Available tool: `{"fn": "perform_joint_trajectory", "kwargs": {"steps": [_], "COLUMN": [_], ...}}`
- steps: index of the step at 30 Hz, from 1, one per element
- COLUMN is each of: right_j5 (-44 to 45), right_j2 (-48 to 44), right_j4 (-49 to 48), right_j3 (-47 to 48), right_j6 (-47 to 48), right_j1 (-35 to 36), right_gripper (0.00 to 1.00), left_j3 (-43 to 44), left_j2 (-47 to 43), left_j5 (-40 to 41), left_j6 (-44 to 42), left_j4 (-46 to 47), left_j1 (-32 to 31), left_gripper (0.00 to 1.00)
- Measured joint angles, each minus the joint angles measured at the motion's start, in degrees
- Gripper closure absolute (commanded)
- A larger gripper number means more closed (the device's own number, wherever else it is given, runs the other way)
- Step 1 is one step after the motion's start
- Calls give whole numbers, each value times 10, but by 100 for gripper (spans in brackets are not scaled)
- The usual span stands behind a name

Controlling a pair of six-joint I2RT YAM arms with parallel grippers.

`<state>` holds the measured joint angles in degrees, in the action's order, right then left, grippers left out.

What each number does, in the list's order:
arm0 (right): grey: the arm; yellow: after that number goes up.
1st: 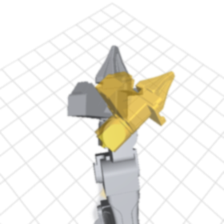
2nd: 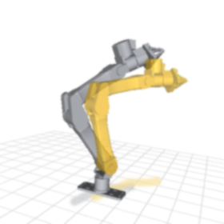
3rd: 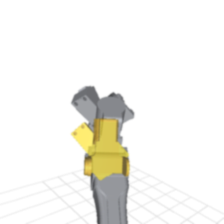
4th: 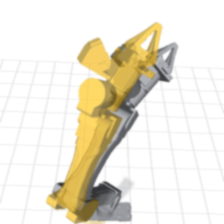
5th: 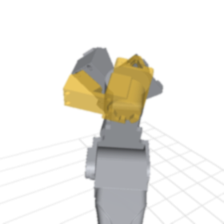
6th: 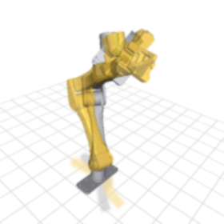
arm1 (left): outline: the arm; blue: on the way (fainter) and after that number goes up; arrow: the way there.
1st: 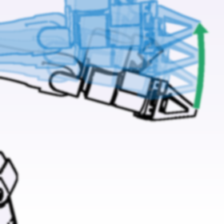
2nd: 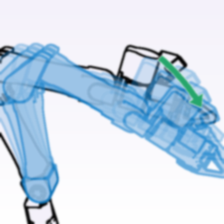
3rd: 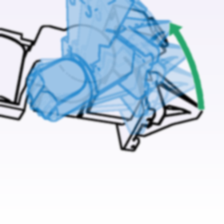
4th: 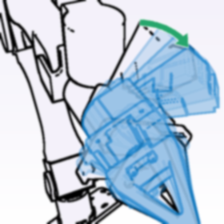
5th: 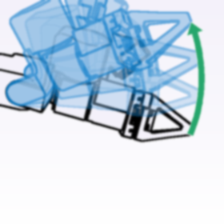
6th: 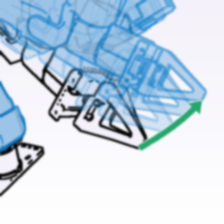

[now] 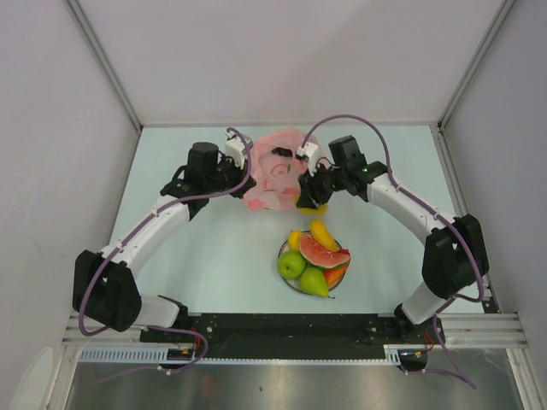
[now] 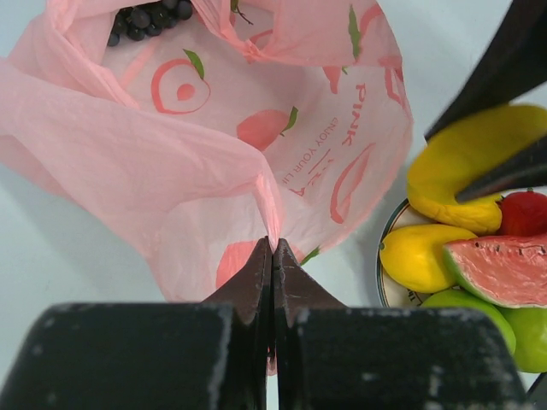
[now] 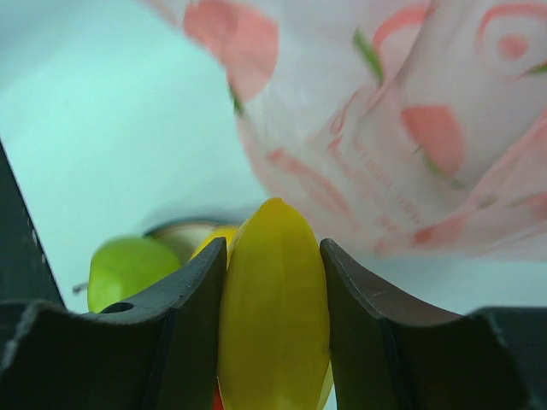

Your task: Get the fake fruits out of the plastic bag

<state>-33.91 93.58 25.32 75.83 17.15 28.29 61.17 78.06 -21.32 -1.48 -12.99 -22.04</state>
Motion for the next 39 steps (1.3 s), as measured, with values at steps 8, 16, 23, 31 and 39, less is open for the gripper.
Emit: {"fn": "perform_joint_trajectory", "kwargs": {"steps": [8,16,23,31,39], "right_j5": [-31,-49,-54,-60,-65], "right_j2": [-24,-72,-74,-75,-76], "right_j4": [73,94,88,75,73], "right_j3": [-90,-125,-153,-170,-175], "right_j6": [70,85,81,64,57], "right_j1": [-3,-3,-3,-4,-3], "right_gripper": [85,84,81,73,74], "left_j3": [0,0,0,0,0], "left_j2": [12,12,12,12,14], "left_j5": [-1,-1,-1,-1,-1], "left_j6": [0,0,0,0,0], "left_j4": [-2,-5,-5,-5,-4], "left_j1": [0,-6,-10,-11,-11], "left_gripper": [100,100,100,100,100]}}
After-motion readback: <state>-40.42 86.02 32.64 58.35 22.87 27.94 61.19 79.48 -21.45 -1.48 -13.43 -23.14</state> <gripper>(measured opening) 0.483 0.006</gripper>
